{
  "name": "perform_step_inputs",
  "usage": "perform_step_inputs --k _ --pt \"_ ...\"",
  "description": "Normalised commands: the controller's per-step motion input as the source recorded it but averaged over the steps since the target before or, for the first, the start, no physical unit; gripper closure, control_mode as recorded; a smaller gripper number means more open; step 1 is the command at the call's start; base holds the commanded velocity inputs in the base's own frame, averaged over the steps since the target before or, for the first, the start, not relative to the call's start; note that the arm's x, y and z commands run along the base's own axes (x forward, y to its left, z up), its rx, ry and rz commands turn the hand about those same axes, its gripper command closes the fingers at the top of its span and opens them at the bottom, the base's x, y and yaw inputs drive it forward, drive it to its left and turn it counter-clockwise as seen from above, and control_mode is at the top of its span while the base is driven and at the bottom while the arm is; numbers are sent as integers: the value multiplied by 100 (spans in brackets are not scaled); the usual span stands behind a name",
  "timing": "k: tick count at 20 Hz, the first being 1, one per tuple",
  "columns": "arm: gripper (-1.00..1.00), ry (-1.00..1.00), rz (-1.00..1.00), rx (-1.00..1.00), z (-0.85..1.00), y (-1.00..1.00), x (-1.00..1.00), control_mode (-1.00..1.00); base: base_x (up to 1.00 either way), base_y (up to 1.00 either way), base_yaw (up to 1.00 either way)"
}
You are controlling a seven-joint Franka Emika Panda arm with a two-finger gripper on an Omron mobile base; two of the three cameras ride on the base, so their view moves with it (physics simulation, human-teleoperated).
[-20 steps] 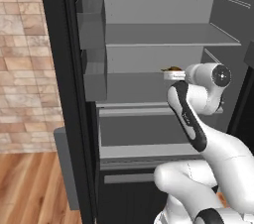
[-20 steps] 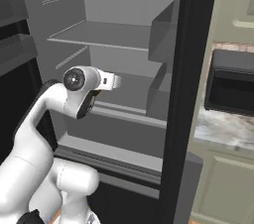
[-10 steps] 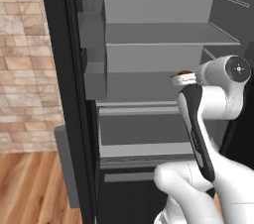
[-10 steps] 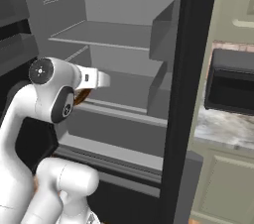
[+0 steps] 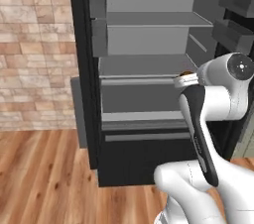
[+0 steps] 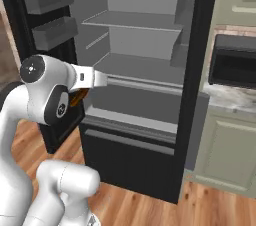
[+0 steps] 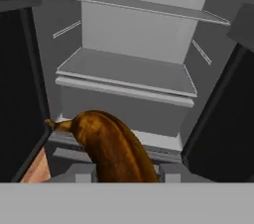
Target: Retrieve the apple and banana from the fridge and place them into the bowl on the dining table.
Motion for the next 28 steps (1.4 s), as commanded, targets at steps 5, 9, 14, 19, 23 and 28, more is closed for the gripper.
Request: perform_step_inputs --k 5,9,14,19,23,28 --pt "100 0 0 0 0 0 0 100 -100 9 0" --pt "100 0 0 0 0 0 0 100 -100 11 0" --pt "100 0 0 0 0 0 0 100 -100 13 0" --pt "100 0 0 0 0 0 0 100 -100 11 0" --pt "100 0 0 0 0 0 0 100 -100 10 0" --pt "100 0 0 0 0 0 0 100 -100 6 0"
